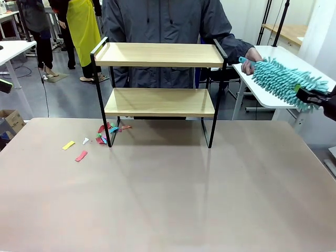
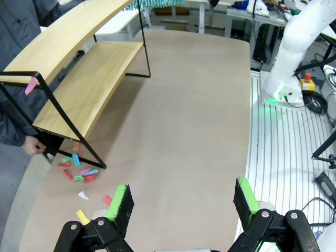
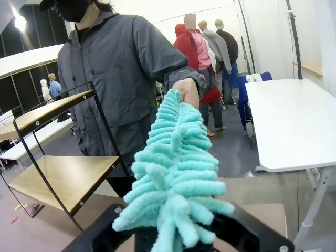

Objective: Clean the shelf.
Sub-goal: Hand the Duster back to the human.

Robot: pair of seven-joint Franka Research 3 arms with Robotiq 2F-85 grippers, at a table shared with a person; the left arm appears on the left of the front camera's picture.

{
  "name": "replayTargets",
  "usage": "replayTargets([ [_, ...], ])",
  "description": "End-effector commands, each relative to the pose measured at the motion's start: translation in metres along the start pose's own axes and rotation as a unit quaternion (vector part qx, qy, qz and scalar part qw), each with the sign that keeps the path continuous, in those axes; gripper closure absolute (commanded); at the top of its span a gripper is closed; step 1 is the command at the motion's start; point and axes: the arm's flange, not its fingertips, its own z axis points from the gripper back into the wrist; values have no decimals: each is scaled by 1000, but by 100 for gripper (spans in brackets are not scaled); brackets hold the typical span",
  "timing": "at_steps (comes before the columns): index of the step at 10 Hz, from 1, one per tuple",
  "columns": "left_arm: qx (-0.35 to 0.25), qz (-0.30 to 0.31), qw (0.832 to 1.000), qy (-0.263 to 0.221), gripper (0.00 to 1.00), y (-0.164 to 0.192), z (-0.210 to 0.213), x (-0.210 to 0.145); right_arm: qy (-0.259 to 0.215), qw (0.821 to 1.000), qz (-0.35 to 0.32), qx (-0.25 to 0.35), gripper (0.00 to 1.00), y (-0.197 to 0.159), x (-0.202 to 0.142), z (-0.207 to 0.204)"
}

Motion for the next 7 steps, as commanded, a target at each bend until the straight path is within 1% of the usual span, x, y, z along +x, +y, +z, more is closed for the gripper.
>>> replayTargets([
  [1, -3, -9, 1000, -9, 0, 2, 0, 1, 4, 1000, 10, -5, 84, 2, 4, 1],
  [2, -3, -9, 1000, -9, 0, 2, 0, 1, 0, 1000, 0, 0, 30, 0, 0, 0],
  [3, -3, -9, 1000, -9, 0, 2, 0, 1, 3, 1000, 4, -5, 26, 0, -1, 0],
  [4, -3, -9, 1000, -9, 0, 2, 0, 1, 4, 1000, 2, -7, 0, 0, -1, 0],
  [6, -3, -9, 1000, -9, 0, 2, 0, 1, 6, 1000, -5, -7, 0, 0, -1, 0],
  [7, -3, -9, 1000, -9, 0, 2, 0, 1, 5, 1000, -22, -6, 3, 0, 6, 1],
])
